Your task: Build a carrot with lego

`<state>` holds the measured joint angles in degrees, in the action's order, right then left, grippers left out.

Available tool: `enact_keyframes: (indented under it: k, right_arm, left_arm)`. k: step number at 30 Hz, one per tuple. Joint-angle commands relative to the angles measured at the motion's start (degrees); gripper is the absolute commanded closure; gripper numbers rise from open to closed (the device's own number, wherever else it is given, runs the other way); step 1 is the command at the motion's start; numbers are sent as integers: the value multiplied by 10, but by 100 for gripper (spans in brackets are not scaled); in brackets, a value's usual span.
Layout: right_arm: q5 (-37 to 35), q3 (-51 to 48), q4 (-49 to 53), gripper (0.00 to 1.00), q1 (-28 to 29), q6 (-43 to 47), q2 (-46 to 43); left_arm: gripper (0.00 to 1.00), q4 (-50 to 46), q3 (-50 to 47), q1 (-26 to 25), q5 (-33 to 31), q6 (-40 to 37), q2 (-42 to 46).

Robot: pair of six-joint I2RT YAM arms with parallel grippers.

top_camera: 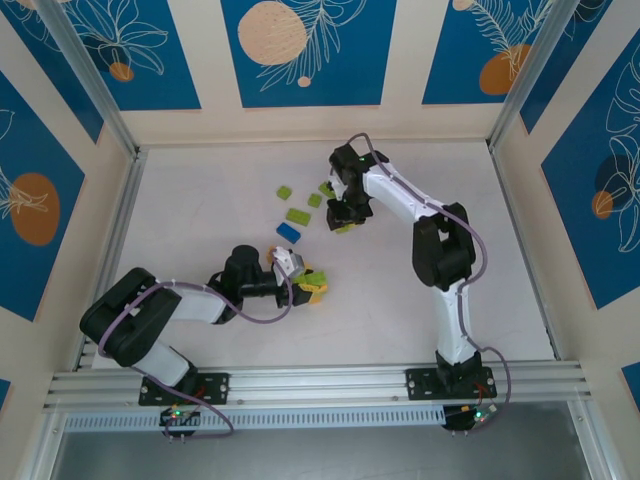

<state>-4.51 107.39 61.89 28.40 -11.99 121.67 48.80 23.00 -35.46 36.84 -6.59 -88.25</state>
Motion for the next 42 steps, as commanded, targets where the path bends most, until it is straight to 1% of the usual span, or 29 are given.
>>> enact_keyframes:
  k: [1, 6, 11, 18, 20, 23, 29, 42]
  right_arm:
    - [34, -14, 57, 65, 17, -34, -49]
    - [50, -24, 105, 65, 40, -67, -83]
    - [60, -50, 122, 65, 69, -106, -112]
    - [73, -85, 123, 67, 105, -179, -146]
    - [75, -93, 121, 67, 113, -194, -151]
    - [77, -102, 116, 68, 122, -208, -154]
    - [79, -112, 97, 68, 132, -219, -157]
    - [72, -130, 79, 69, 140, -218, -151]
  left_arm:
    - [49, 1, 8, 7, 23, -17, 0]
    - [59, -18, 14, 5, 24, -27, -1]
    - [66, -21, 13, 4, 21, -32, -1]
    - [68, -44, 19, -4, -1, -50, -3]
    - [68, -48, 19, -6, -12, -54, -3]
    - [70, -49, 19, -8, -19, -57, -3]
    - [75, -50, 18, -10, -19, -60, -3]
    - [77, -56, 23, -10, -19, -60, -8]
